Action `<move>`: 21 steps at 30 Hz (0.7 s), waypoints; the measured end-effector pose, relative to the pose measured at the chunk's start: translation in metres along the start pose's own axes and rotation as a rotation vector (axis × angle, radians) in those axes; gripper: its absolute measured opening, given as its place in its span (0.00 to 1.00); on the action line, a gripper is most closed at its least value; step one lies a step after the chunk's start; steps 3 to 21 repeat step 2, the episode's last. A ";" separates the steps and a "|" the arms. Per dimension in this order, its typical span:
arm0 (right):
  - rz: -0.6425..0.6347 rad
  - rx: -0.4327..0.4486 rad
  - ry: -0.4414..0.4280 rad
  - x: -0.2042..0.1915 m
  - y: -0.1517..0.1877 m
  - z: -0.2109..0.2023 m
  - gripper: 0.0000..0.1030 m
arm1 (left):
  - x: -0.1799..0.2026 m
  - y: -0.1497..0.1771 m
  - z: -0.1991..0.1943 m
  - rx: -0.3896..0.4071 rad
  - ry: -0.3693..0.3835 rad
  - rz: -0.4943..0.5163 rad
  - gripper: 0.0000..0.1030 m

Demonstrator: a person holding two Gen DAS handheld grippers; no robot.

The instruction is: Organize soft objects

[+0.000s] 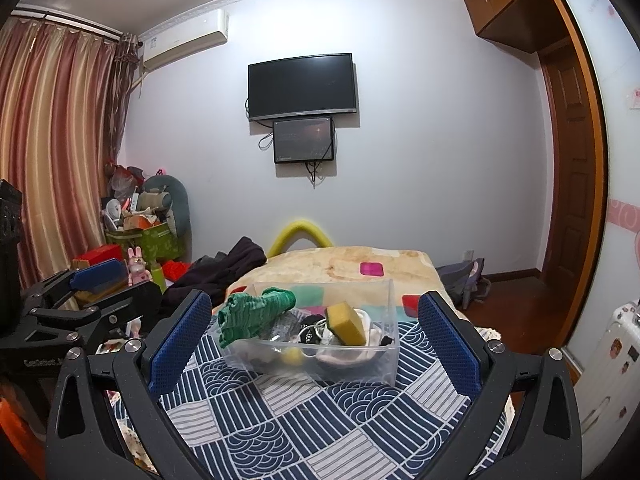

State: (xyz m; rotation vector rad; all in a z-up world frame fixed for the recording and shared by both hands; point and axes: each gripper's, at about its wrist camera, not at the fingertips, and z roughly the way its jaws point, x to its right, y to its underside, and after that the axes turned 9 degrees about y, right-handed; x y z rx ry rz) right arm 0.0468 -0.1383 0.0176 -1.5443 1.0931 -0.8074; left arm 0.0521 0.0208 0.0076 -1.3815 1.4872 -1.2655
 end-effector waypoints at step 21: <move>-0.002 -0.003 0.000 -0.001 0.000 0.000 1.00 | 0.001 0.000 -0.001 0.001 0.012 0.003 0.97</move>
